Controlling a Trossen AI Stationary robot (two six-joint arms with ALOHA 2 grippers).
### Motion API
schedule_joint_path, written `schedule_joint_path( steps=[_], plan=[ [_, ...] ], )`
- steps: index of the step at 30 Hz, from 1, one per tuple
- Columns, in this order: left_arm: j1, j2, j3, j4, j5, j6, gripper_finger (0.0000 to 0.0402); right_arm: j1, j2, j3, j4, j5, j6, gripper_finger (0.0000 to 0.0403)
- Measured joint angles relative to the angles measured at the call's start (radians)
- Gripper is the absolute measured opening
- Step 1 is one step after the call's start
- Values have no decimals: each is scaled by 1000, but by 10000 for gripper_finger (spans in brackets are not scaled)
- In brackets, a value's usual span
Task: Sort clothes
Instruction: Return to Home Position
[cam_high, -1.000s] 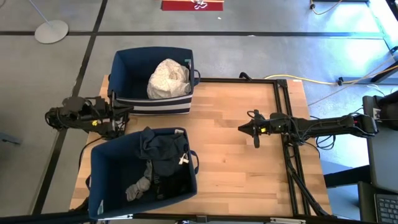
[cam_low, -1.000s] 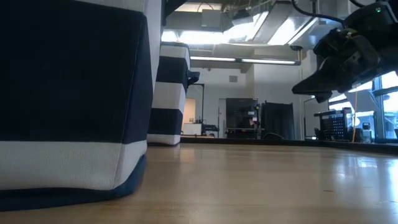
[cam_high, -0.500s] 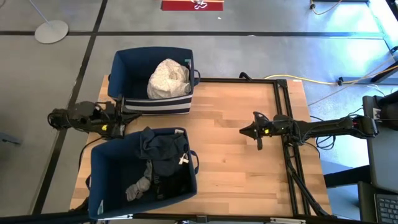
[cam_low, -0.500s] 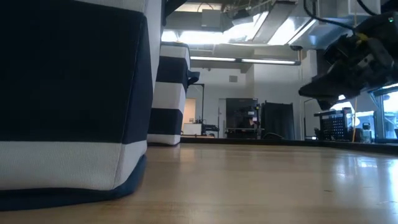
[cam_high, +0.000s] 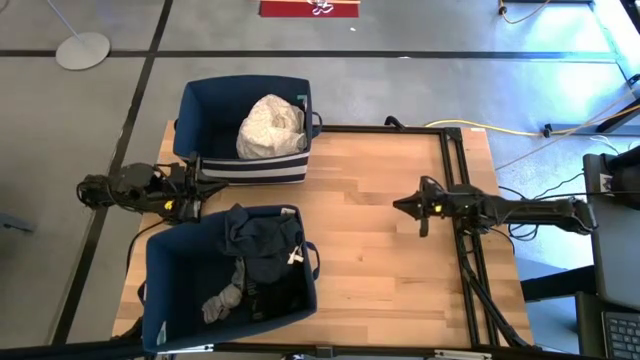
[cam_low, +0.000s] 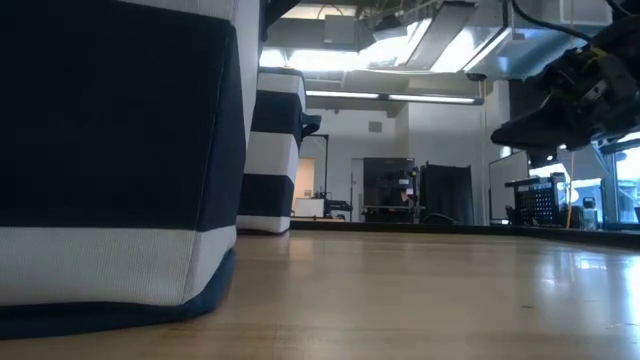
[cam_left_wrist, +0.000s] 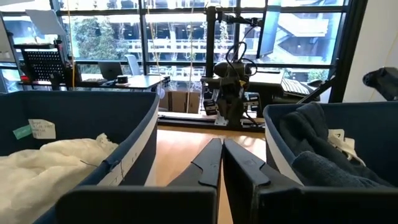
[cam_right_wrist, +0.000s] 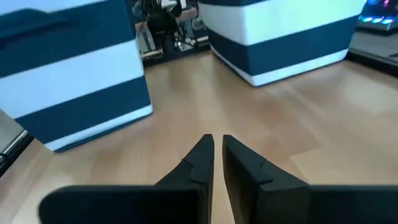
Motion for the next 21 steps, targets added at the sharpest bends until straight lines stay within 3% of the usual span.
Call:
schedule_joint_path(
  steps=[11,21],
  plan=[
    [0,-1,0,-3,-12,0,6,0,-209,-1,-79,5,-27,35],
    [0,-1,0,23,-352,70,1,0,-211,-2,-84,4,-27,35]
  ],
)
